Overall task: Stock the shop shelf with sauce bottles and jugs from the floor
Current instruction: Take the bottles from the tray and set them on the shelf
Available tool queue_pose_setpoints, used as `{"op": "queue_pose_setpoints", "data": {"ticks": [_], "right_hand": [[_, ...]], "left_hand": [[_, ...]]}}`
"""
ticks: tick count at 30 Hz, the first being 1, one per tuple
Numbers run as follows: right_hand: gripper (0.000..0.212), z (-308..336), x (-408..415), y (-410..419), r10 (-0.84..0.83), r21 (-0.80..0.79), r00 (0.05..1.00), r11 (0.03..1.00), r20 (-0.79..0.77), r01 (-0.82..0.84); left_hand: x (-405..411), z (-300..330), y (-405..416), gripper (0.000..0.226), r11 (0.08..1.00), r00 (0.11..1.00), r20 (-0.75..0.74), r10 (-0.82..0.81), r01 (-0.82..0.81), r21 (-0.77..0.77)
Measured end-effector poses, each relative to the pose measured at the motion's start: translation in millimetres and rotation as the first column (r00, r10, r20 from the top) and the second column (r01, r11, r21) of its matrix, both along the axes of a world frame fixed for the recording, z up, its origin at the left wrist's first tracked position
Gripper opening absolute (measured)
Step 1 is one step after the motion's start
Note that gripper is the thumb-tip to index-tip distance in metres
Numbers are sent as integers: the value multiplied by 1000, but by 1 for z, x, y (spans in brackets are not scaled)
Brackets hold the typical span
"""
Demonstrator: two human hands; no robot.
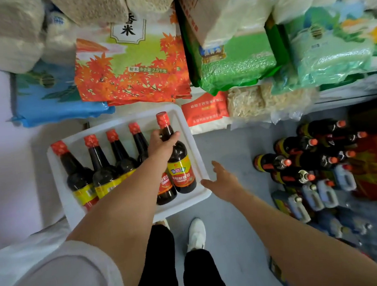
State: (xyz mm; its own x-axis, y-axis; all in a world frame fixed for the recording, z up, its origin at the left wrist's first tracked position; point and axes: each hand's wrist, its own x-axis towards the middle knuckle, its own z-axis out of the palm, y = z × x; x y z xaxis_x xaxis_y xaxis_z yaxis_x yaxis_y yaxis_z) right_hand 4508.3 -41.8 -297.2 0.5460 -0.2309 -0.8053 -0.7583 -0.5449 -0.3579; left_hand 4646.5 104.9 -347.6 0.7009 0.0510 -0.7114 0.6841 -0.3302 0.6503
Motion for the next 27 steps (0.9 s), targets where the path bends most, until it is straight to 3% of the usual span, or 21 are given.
{"op": "queue_pose_setpoints", "data": {"ticks": [6,13,15,21,24,27], "right_hand": [[81,38,-9,-8,70,29,995,997,76,-73],[90,133,26,0,88,165,922,973,378,-160],[93,164,41,1,60,191,862,965,504,-179],[65,284,91,3,-70,231,598,953,798,-196],[59,341,115,-2,-116,223,471,958,875,-179],[56,385,137,-8,-136,202,356,967,925,-156]], "left_hand": [[-38,75,16,46,978,969,209,-135,97,182],[-17,245,13,55,931,841,436,-320,193,310],[-7,300,11,55,923,788,517,-335,163,349],[25,463,-3,48,945,582,766,-273,15,325],[44,521,-12,47,975,499,846,-188,-11,223],[67,559,-19,42,989,433,899,-70,148,5]]}}
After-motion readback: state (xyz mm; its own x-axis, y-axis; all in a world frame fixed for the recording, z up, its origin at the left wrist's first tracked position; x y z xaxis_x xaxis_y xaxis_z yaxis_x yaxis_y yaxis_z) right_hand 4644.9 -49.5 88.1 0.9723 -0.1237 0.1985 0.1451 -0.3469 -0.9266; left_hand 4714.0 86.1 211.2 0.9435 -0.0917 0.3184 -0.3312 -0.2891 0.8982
